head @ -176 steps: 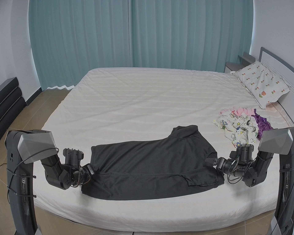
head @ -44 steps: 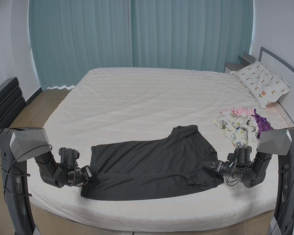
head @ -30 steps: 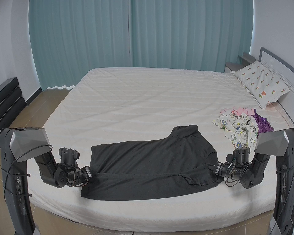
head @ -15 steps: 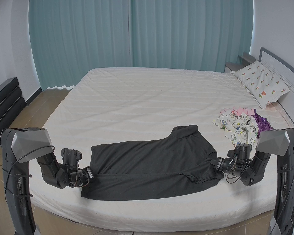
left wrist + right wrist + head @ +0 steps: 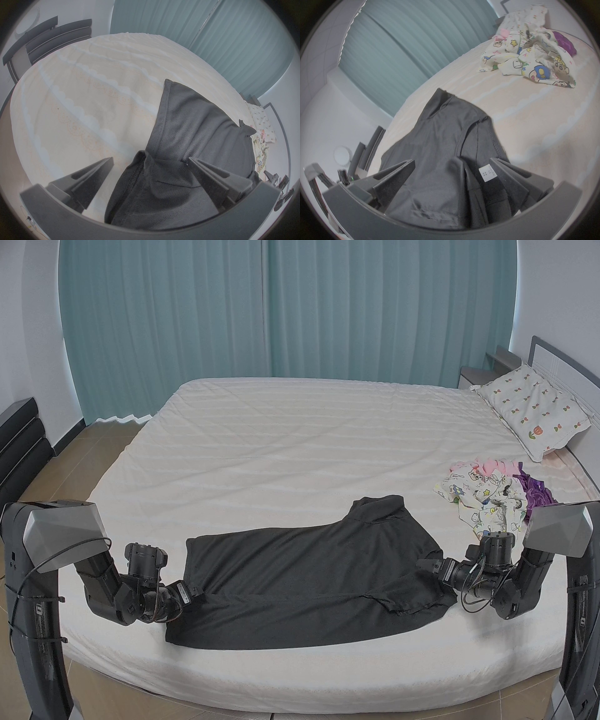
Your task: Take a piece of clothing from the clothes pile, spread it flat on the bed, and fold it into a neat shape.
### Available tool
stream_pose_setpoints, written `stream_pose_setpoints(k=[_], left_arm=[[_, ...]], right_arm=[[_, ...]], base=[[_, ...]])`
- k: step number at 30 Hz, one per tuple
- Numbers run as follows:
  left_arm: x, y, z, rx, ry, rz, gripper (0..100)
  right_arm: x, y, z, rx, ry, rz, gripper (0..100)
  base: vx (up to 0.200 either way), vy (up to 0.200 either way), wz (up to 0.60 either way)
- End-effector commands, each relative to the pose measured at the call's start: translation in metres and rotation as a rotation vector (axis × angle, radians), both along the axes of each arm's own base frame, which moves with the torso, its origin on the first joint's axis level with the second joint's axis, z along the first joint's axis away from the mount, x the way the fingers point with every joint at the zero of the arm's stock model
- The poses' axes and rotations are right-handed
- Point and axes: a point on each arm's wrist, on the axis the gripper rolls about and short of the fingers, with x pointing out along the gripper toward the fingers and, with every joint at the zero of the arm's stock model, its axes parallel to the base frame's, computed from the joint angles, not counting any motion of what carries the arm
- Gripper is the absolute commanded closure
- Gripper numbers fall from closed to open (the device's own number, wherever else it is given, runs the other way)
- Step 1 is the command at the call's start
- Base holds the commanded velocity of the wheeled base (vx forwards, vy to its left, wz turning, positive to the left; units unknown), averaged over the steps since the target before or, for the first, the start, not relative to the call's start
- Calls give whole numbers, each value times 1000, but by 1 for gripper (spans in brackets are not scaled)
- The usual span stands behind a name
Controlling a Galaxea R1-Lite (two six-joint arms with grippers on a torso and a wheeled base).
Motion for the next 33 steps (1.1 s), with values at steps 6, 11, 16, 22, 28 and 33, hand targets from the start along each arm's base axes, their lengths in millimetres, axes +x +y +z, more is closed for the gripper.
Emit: stream_pose_setpoints(k=[6, 11, 16, 22, 28, 33], left_arm=[[0, 10, 30, -33, -79, 14, 0], [-2, 11, 35, -85, -86, 81, 0], [-23, 16, 41, -206, -47, 154, 0], [-33, 16, 41, -220, -20, 143, 0], [-36, 16, 44, -227, -30, 139, 0], [-37, 16, 44, -229, -35, 140, 0]], right_arm=[[-9, -11, 31, 80, -22, -109, 0], [-10, -13, 35, 56, -30, -200, 0], [-15, -10, 40, 102, -15, -285, 0], [-18, -4, 38, 104, -1, -276, 0], [-17, 0, 39, 103, -5, -266, 0], [-17, 1, 40, 102, -9, -262, 0]], base=[[0, 0, 0], [0, 0, 0], [160, 0, 0], [200, 0, 0], [67, 0, 0], [0, 0, 0]])
